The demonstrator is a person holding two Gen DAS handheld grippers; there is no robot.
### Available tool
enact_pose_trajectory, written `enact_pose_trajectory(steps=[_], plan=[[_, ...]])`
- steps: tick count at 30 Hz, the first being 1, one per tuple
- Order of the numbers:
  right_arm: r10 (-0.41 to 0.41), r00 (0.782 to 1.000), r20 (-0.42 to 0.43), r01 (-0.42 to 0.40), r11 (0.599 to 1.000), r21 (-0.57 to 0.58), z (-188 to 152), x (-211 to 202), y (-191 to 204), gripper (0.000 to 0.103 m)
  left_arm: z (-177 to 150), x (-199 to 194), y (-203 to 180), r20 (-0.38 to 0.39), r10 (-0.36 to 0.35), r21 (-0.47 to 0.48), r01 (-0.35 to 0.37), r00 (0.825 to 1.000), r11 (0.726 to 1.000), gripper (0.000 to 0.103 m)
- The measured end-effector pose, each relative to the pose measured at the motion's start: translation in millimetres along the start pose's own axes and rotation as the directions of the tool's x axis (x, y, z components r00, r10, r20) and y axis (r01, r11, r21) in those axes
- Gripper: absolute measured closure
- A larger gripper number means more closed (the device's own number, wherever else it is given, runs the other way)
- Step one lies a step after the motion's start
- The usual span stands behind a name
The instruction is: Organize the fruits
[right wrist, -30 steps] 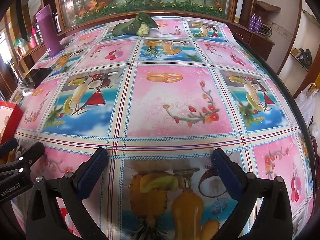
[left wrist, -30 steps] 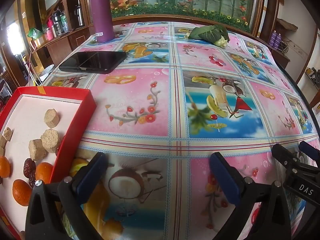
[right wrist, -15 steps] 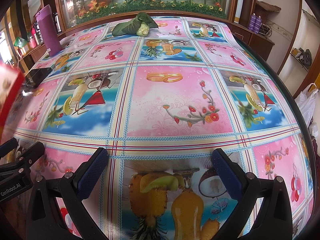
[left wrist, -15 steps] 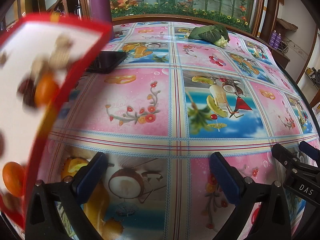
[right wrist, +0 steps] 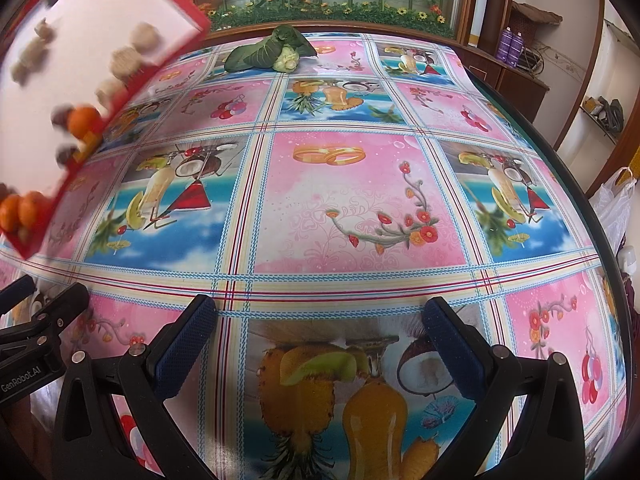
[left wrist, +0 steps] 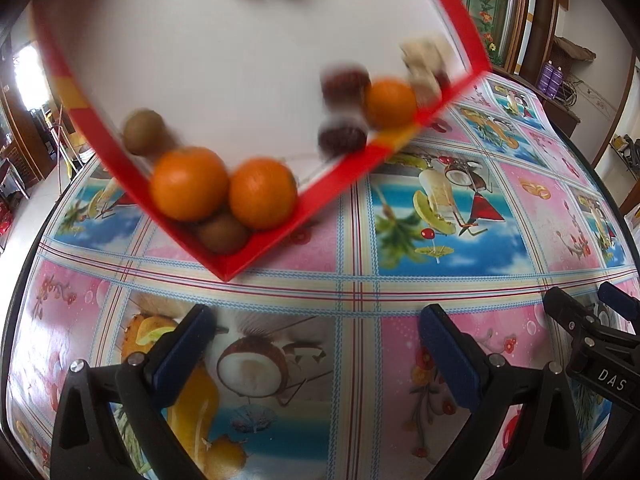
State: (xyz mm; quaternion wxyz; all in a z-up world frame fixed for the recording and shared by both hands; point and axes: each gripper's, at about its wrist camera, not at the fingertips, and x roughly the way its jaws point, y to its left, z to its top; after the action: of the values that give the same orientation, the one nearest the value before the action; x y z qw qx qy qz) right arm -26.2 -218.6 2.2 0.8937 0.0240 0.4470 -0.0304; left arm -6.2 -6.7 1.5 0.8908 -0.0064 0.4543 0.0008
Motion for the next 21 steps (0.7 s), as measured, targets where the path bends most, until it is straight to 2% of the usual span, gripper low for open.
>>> enact_pose_trajectory(steps=[21], plan=[[0.0,1.0,0.0,0.0,1.0,0.001,-0.8,0.6,-0.7,0.0,0.7,4.3,2.1,-0.001,-0.001,-0.002,0.001,1.0,1.0,0.0]])
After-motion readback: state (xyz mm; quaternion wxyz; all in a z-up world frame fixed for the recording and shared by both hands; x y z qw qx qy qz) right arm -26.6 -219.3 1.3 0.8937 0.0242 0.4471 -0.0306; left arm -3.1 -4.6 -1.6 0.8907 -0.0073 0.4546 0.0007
